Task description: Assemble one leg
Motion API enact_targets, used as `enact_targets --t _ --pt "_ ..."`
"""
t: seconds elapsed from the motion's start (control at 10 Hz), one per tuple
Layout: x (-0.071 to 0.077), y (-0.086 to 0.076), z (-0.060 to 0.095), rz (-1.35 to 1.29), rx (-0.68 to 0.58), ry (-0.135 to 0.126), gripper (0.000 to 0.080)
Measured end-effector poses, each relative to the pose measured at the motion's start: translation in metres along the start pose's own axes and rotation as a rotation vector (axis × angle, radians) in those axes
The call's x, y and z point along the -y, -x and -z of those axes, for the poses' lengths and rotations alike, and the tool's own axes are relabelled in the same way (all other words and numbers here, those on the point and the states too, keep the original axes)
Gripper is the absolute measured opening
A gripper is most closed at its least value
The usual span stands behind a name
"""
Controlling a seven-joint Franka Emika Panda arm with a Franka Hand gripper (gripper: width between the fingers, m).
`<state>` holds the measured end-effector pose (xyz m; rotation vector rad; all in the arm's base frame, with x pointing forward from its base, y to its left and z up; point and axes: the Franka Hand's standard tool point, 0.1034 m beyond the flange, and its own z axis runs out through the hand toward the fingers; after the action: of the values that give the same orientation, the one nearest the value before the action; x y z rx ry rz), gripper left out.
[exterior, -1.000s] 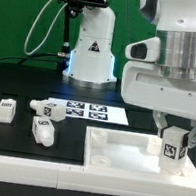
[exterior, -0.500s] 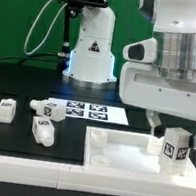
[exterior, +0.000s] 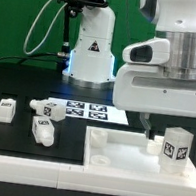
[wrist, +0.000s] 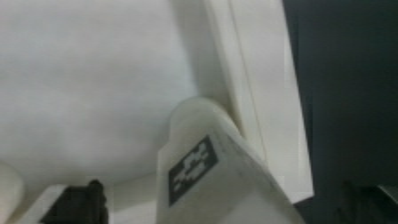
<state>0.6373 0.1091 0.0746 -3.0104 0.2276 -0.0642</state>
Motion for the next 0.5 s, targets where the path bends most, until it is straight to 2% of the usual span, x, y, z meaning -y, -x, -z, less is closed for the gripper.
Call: enact_targets --t 0.1,0.3,0.4,0.5 --pt "-0.0018 -0.0018 0.0010 0.170 -0.005 0.018 0.0648" --pt "-0.0015 -0.0078 0.0025 0.555 0.001 0.077 0.0648" --pt "-0.0008 -0.0078 0.0018 0.531 0.000 0.073 0.0648" --pt "-0.0015 -0.0078 0.0016 0.531 0.000 0.073 0.0520"
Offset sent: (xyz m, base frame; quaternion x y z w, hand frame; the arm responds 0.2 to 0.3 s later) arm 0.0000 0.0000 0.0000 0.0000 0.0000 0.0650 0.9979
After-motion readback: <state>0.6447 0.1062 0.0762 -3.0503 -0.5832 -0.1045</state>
